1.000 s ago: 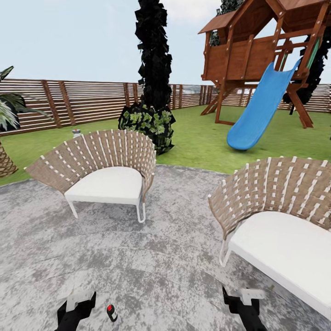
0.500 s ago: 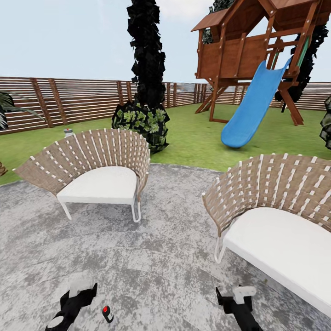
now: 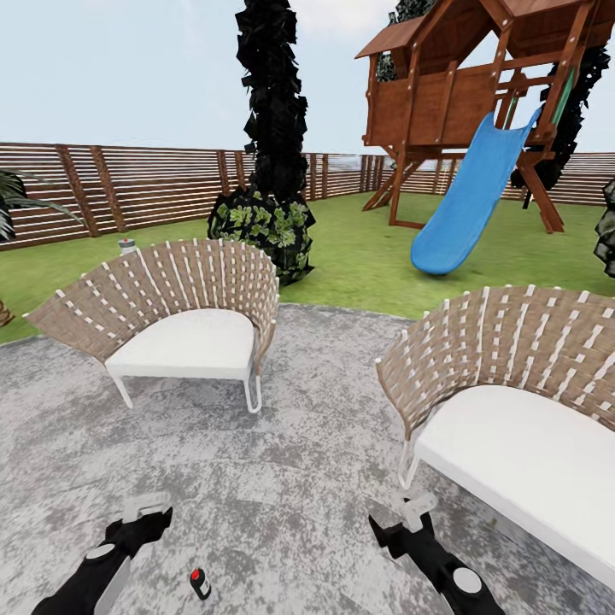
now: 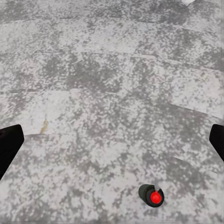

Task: In the garden, pick up the pesticide atomizer on the floor and spray pesticide onto both trees until each tree trunk is fully covered.

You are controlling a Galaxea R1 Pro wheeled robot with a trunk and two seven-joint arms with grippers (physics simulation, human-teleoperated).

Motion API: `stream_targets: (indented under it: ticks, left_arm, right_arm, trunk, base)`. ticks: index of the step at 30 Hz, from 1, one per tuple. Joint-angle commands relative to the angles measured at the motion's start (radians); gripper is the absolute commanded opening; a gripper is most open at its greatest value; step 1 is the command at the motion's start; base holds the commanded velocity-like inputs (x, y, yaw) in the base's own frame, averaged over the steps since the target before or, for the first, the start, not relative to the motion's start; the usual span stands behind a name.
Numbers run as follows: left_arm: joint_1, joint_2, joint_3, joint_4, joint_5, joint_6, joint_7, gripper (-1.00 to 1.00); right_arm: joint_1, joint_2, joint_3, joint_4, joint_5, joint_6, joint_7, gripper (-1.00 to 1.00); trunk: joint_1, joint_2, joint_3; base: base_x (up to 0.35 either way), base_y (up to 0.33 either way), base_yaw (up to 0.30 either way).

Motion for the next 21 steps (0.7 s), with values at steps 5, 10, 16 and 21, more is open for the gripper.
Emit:
stream_targets:
  ticks: [5, 10, 16, 21]
  left_arm:
    - [-0.001, -0.004, -0.05, -0.001, 0.01, 0.001, 0.001, 1.0]
    - [-0.002, -0.003, -0.076, -0.002, 0.01, 0.001, 0.001, 1.0]
    - [-0.002, -0.002, -0.081, -0.002, 0.011, 0.0, 0.0, 1.0]
    - [0.0, -0.002, -0.081, -0.002, 0.011, -0.002, -0.001, 1.0]
  right_arm:
    - [-0.001, -0.001, 0.0, 0.001, 0.01, -0.003, -0.002, 1.0]
    - [-0.001, -0.001, 0.001, 0.001, 0.01, -0.003, -0.002, 1.0]
    - [-0.001, -0.001, 0.001, 0.001, 0.01, -0.003, -0.001, 1.0]
    - [-0.001, -0.001, 0.001, 0.001, 0.01, -0.003, 0.0, 1.0]
  trunk:
    - [0.0, 0.0, -0.001]
    - [0.0, 0.0, -0.001]
    - [0.0, 0.0, -0.001]
    - [0.008, -0.014, -0.007]
  base:
    - [0.0, 0.0, 0.0]
    - [0.0, 0.0, 0.0]
    - [0.0, 0.0, 0.0]
    - [0.0, 0.0, 0.0]
